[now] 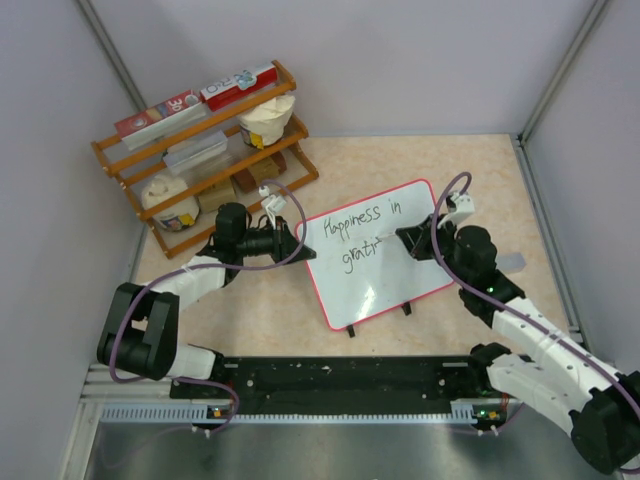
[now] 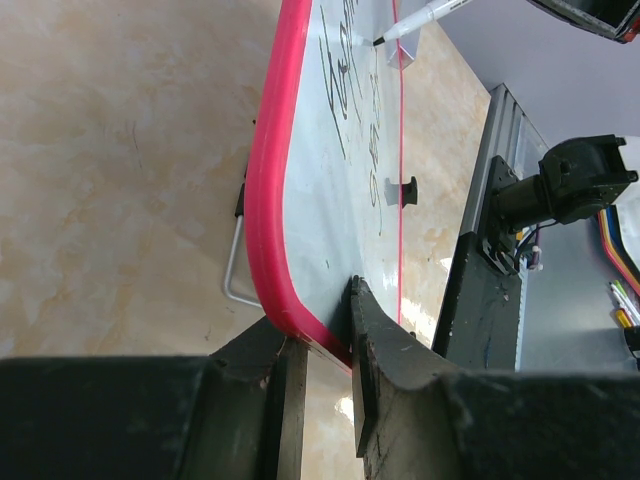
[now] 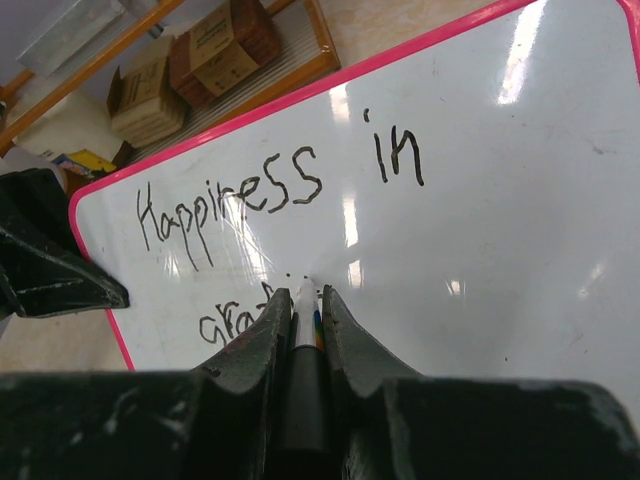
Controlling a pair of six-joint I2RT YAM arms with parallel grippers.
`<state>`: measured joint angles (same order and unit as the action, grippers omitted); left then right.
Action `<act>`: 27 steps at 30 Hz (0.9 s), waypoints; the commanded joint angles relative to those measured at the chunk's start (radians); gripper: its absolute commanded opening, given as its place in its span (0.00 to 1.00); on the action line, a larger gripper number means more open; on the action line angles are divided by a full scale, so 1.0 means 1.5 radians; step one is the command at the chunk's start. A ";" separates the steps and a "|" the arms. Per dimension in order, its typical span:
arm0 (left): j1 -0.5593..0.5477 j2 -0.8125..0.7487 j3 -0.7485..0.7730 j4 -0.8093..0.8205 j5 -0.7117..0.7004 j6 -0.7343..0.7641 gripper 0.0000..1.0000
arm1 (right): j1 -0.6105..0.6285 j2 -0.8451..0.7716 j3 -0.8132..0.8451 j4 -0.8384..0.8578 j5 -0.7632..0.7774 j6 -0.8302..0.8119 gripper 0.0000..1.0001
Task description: Write a sentence on the whiteboard
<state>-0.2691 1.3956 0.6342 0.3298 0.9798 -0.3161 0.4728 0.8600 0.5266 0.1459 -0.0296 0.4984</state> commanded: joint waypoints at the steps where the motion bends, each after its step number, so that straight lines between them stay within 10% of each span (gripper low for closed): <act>1: -0.017 0.005 -0.014 -0.035 -0.033 0.106 0.00 | -0.006 -0.018 0.004 -0.007 -0.011 -0.008 0.00; 27: -0.017 0.006 -0.015 -0.036 -0.035 0.106 0.00 | -0.006 -0.061 -0.026 -0.061 -0.003 -0.026 0.00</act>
<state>-0.2691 1.3956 0.6342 0.3298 0.9794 -0.3157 0.4728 0.7822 0.4843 0.0536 -0.0574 0.4786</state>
